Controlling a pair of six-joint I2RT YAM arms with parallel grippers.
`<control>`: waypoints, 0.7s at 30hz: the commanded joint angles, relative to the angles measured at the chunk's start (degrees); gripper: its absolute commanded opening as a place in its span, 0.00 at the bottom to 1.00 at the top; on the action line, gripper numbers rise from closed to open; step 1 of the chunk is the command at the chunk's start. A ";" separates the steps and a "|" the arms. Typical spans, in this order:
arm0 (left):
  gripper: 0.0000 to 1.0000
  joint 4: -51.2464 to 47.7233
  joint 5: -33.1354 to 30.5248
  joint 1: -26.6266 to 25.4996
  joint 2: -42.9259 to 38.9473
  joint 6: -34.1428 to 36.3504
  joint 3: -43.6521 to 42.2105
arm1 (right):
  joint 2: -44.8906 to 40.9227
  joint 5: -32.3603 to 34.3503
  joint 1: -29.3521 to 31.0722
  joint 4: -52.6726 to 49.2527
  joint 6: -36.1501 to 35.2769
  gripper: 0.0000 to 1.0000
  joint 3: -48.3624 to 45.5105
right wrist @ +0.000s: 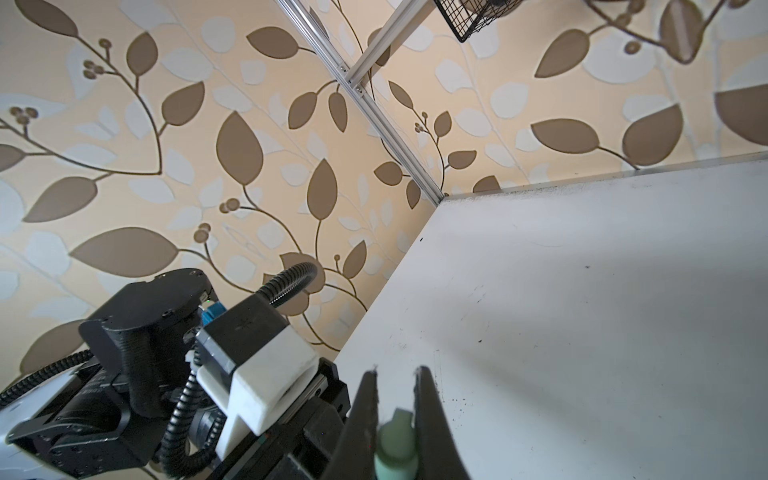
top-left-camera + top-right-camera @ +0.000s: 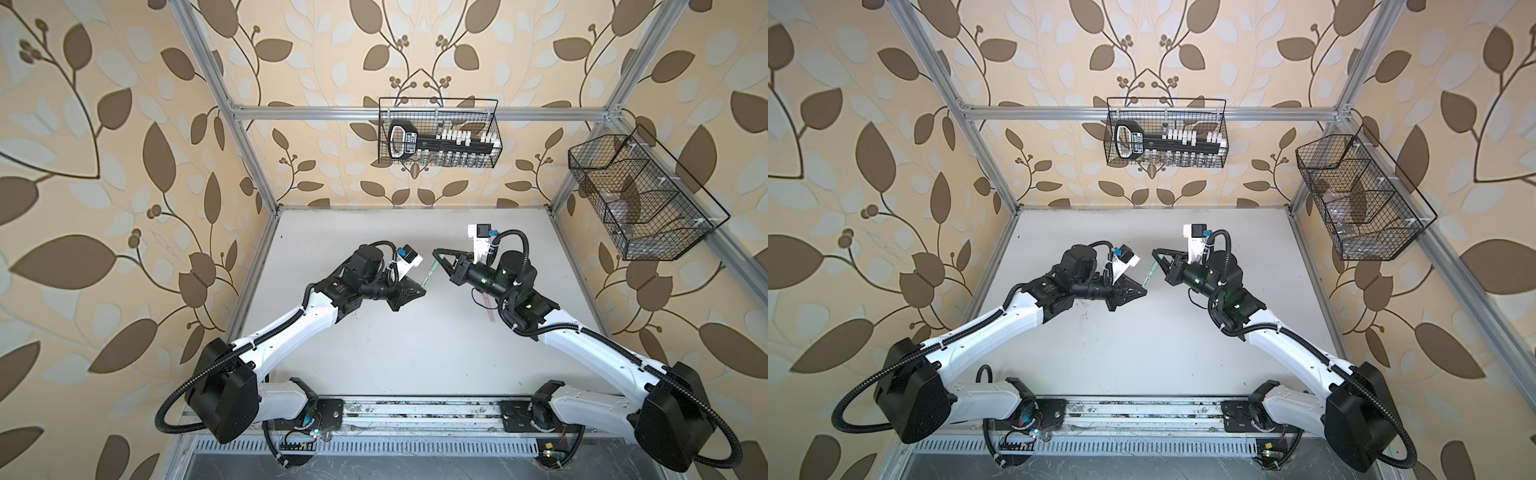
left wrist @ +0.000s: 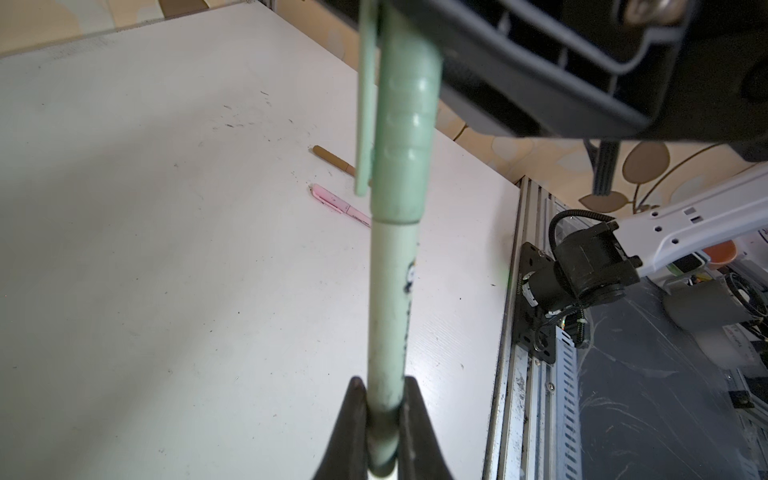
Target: Insert the pens into the pen caps
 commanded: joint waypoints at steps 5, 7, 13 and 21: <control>0.00 26.10 -5.52 4.77 -2.76 -3.52 9.51 | 1.51 -12.10 5.71 -18.46 2.09 0.00 -5.62; 0.00 27.06 -5.34 5.08 -2.64 -4.11 9.55 | 1.53 -12.05 5.94 -18.84 2.11 0.00 -5.67; 0.00 22.79 -2.43 5.08 0.34 -6.18 10.44 | 0.28 -11.18 2.55 -20.90 1.17 0.00 -3.56; 0.12 16.05 -0.12 5.06 -1.53 -8.40 6.06 | -0.54 -11.67 -5.80 -29.31 -5.34 0.00 6.06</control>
